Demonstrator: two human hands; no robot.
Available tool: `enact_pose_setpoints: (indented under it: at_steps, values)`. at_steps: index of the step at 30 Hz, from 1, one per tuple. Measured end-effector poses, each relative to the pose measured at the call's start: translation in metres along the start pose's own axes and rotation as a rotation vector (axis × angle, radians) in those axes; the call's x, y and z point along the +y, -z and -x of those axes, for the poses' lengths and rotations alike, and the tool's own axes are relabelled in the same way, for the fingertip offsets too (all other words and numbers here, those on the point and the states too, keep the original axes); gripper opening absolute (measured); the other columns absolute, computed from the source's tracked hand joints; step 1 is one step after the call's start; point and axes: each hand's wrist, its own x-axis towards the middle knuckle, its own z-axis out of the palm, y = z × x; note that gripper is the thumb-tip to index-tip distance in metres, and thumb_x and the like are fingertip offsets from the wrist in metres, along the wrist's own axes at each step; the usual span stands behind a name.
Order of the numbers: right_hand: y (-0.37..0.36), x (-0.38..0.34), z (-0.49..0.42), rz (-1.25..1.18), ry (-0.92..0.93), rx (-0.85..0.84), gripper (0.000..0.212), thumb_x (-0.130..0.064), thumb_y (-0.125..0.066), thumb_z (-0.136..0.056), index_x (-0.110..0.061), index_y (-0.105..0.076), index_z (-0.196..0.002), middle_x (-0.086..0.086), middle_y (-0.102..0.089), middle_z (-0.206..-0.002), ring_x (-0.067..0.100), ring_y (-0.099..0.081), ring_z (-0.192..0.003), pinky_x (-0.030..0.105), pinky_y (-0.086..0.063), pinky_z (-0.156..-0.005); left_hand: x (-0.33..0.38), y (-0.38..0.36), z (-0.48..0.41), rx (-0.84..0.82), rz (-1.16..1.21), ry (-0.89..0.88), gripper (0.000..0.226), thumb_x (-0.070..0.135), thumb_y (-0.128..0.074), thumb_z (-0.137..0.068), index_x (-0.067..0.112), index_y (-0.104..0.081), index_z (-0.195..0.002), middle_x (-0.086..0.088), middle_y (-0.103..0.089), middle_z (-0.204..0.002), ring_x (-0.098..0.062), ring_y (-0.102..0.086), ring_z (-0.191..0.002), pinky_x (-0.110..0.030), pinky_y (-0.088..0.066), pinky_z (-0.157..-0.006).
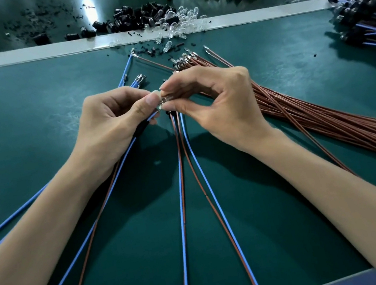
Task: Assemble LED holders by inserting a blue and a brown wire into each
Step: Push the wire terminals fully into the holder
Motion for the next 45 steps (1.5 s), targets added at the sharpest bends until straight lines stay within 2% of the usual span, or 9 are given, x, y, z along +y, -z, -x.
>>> enact_pose_setpoints:
  at_steps: [9, 22, 26, 31, 37, 45]
  values:
    - [0.0018, -0.0019, -0.0008, 0.054, 0.055, -0.007, 0.021, -0.004, -0.080, -0.072, 0.002, -0.071, -0.091, 0.005, -0.072, -0.084, 0.009, -0.069, -0.074, 0.022, -0.057, -0.076, -0.0015, 0.0003, -0.0009, 0.007, 0.069, 0.000, 0.014, 0.030, -0.064, -0.077, 0.017, -0.066, -0.073, 0.008, -0.064, -0.056, -0.002, -0.052, -0.052, -0.011, -0.041, -0.054]
    - [-0.0017, -0.0015, 0.0024, 0.100, 0.087, 0.050, 0.019, -0.002, -0.081, -0.072, 0.002, -0.072, -0.088, 0.008, -0.073, -0.083, 0.011, -0.069, -0.073, 0.022, -0.056, -0.074, -0.0026, 0.0001, -0.0013, -0.019, -0.043, -0.035, 0.016, 0.033, -0.063, -0.079, 0.018, -0.066, -0.073, 0.010, -0.065, -0.057, 0.000, -0.053, -0.054, -0.011, -0.041, -0.055]
    - [-0.0023, -0.0016, 0.0024, 0.099, 0.096, 0.051, 0.019, -0.001, -0.080, -0.072, 0.003, -0.072, -0.089, 0.009, -0.073, -0.082, 0.011, -0.070, -0.073, 0.021, -0.056, -0.074, -0.0025, 0.0008, -0.0016, -0.026, -0.061, -0.029, 0.015, 0.034, -0.062, -0.079, 0.020, -0.066, -0.073, 0.010, -0.066, -0.058, -0.004, -0.055, -0.057, -0.015, -0.043, -0.058]
    - [-0.0014, -0.0018, 0.0022, 0.101, 0.104, 0.043, 0.019, -0.002, -0.080, -0.073, 0.003, -0.072, -0.089, 0.009, -0.073, -0.083, 0.013, -0.070, -0.074, 0.024, -0.057, -0.074, -0.0003, 0.0008, -0.0010, -0.059, -0.063, -0.030, 0.015, 0.030, -0.060, -0.080, 0.016, -0.064, -0.075, 0.013, -0.065, -0.056, 0.003, -0.056, -0.054, -0.008, -0.041, -0.056]
    - [0.0008, -0.0007, 0.0028, 0.140, 0.113, 0.013, 0.019, -0.004, -0.081, -0.073, 0.003, -0.073, -0.088, 0.008, -0.073, -0.083, 0.013, -0.070, -0.073, 0.026, -0.057, -0.073, 0.0001, 0.0009, -0.0001, -0.076, -0.078, -0.049, 0.014, 0.028, -0.063, -0.077, 0.015, -0.064, -0.072, 0.012, -0.063, -0.054, 0.002, -0.053, -0.053, -0.008, -0.040, -0.057]
    - [0.0029, 0.0005, 0.0031, 0.224, 0.220, -0.055, 0.015, -0.005, -0.080, -0.075, 0.001, -0.073, -0.086, 0.006, -0.073, -0.081, 0.011, -0.067, -0.072, 0.022, -0.055, -0.070, -0.0001, 0.0038, 0.0003, -0.168, -0.084, -0.074, 0.016, 0.021, -0.062, -0.078, 0.011, -0.060, -0.066, 0.013, -0.060, -0.051, 0.004, -0.049, -0.048, -0.005, -0.035, -0.053]
